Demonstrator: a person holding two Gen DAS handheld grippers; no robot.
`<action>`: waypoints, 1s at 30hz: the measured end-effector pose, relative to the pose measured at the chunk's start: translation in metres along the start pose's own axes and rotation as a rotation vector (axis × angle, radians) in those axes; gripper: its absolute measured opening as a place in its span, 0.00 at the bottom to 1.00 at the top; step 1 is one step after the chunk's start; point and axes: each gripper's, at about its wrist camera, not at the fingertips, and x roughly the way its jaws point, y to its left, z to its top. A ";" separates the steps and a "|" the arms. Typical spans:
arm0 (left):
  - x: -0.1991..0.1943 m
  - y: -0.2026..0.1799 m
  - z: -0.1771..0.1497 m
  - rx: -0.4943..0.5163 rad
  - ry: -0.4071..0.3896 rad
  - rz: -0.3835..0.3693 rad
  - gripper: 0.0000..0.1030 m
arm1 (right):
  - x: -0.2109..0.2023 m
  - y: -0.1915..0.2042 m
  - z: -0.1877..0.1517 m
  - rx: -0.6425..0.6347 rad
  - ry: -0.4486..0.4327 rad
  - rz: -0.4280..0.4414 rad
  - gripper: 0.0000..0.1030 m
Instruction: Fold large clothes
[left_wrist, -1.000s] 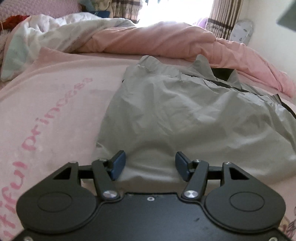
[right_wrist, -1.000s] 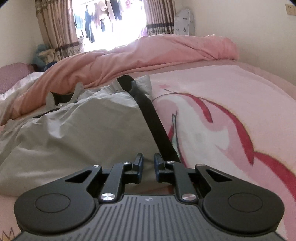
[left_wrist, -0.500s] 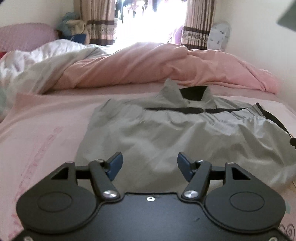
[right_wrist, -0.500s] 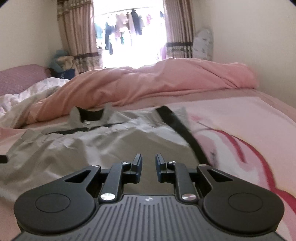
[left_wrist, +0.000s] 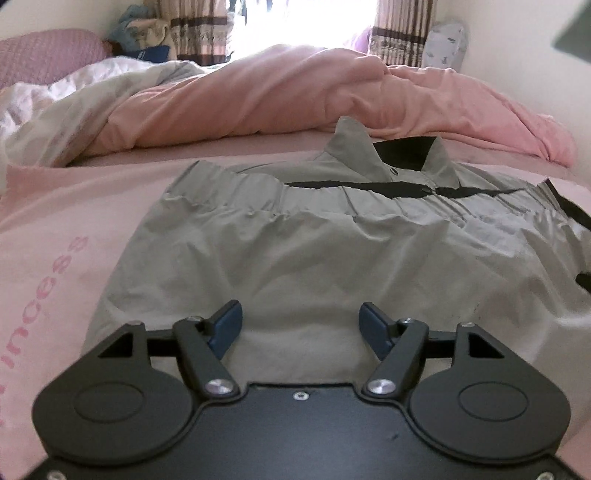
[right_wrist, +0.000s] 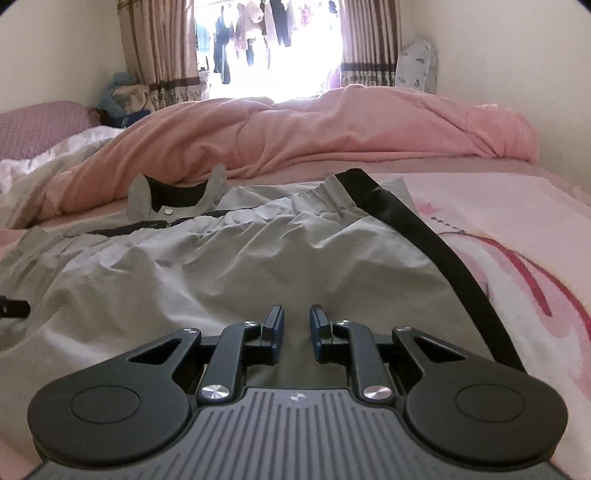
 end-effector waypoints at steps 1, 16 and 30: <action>-0.001 0.000 0.004 -0.012 0.003 -0.006 0.69 | -0.003 0.001 0.003 0.003 -0.005 0.004 0.20; 0.018 -0.067 0.026 0.051 -0.023 -0.107 0.70 | 0.024 0.082 0.026 -0.074 -0.022 0.216 0.22; 0.028 0.015 0.024 0.035 -0.010 0.059 0.76 | 0.031 -0.033 0.034 -0.002 0.001 -0.024 0.10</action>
